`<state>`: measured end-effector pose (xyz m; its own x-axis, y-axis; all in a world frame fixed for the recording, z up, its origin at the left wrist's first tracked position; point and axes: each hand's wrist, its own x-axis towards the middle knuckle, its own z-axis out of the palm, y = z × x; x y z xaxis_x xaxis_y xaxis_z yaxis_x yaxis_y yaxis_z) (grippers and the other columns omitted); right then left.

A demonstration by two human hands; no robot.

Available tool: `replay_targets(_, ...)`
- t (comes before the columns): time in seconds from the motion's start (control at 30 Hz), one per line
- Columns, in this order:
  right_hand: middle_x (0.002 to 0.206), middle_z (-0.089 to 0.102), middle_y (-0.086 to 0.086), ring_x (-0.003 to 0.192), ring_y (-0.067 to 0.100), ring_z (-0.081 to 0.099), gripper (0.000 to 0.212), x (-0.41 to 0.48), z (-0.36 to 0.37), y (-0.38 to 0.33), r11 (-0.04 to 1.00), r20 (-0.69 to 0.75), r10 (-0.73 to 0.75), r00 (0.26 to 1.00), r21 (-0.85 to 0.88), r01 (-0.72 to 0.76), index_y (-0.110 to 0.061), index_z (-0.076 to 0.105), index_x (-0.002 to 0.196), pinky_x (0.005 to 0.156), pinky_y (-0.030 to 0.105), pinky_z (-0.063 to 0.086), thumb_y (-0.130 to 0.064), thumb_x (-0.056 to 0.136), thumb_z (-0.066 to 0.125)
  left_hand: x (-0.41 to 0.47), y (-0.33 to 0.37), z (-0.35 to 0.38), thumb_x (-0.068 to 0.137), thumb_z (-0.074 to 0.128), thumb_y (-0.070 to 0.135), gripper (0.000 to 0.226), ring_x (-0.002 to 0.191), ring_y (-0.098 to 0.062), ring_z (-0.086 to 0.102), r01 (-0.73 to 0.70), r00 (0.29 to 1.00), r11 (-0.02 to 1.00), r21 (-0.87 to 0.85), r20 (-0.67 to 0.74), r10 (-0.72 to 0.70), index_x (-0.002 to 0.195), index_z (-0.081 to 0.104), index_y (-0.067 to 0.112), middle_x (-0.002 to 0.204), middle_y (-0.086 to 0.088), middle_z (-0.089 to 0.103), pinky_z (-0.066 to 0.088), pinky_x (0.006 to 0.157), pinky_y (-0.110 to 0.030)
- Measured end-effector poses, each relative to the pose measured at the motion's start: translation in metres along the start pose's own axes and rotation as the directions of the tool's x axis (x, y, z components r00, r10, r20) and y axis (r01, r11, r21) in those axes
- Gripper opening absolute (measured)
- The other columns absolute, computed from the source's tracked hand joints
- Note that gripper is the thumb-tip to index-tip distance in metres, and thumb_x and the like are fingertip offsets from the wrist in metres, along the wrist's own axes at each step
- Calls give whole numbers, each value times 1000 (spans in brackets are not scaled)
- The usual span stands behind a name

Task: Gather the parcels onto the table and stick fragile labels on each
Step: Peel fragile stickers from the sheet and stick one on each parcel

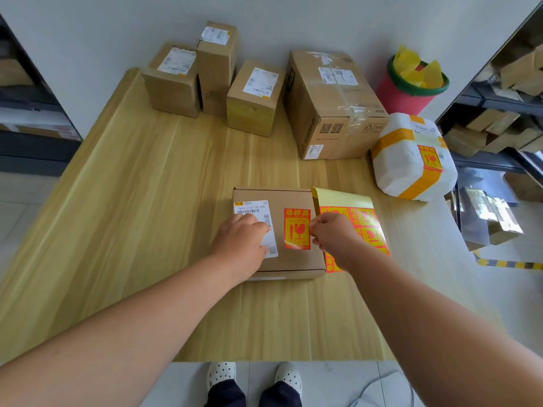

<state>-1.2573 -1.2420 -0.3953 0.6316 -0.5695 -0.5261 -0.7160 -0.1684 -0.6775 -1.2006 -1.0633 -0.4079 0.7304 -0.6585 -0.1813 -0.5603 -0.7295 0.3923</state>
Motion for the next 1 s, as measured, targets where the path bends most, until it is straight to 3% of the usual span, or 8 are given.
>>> replay_targets(0.23,91,65,6,79,19,60,20,18,11,-1,997,-2,-30,1000,-76,30,-19,59,81,55,26,43,-12,97,49,10,-1,12,93,55,28,46,127,-21,37,-4,1000,999,32,30,3,138,47,19,135,-1,46,29,105,-30)
replay_targets(0.4,92,66,5,86,20,63,18,25,15,-3,989,-7,-57,998,-140,56,-16,62,85,71,33,55,-14,97,49,14,0,14,93,55,26,43,125,-21,38,7,999,1000,19,43,-8,135,48,19,134,0,46,33,103,-31)
replay_targets(0.57,91,67,6,83,21,63,20,30,19,-3,970,-18,-63,998,-236,57,-12,66,96,69,34,56,-16,96,46,16,0,18,93,54,24,38,123,-22,40,20,998,1000,17,64,-21,130,52,17,131,-1,47,37,101,-34)
replay_targets(0.7,81,64,1,70,16,57,17,32,20,-4,959,-4,-72,997,-276,68,-12,66,92,60,29,49,-13,94,49,18,1,19,93,54,26,36,121,-22,42,27,997,999,26,73,-29,128,53,17,128,-1,48,38,99,-33)
replay_targets(0.87,74,62,-8,74,15,59,12,33,21,-2,947,3,-87,996,-309,84,-13,67,91,58,28,48,-17,93,57,19,1,20,92,54,25,35,120,-23,42,26,997,999,35,70,-29,127,54,17,128,-2,49,38,98,-33)
replay_targets(0.93,71,58,-11,74,14,58,11,32,19,-1,942,-7,-97,995,-324,90,-14,65,96,53,25,43,-17,94,55,19,1,21,93,54,24,35,120,-22,41,27,997,999,29,68,-29,126,54,17,128,-1,49,38,97,-32)
replay_targets(1.0,85,64,-6,82,15,61,23,28,15,-1,952,-13,-100,995,-293,92,-15,59,117,57,25,47,-20,96,52,19,0,21,92,54,24,34,120,-22,41,27,998,999,23,65,-28,126,55,17,128,-1,49,38,96,-32)
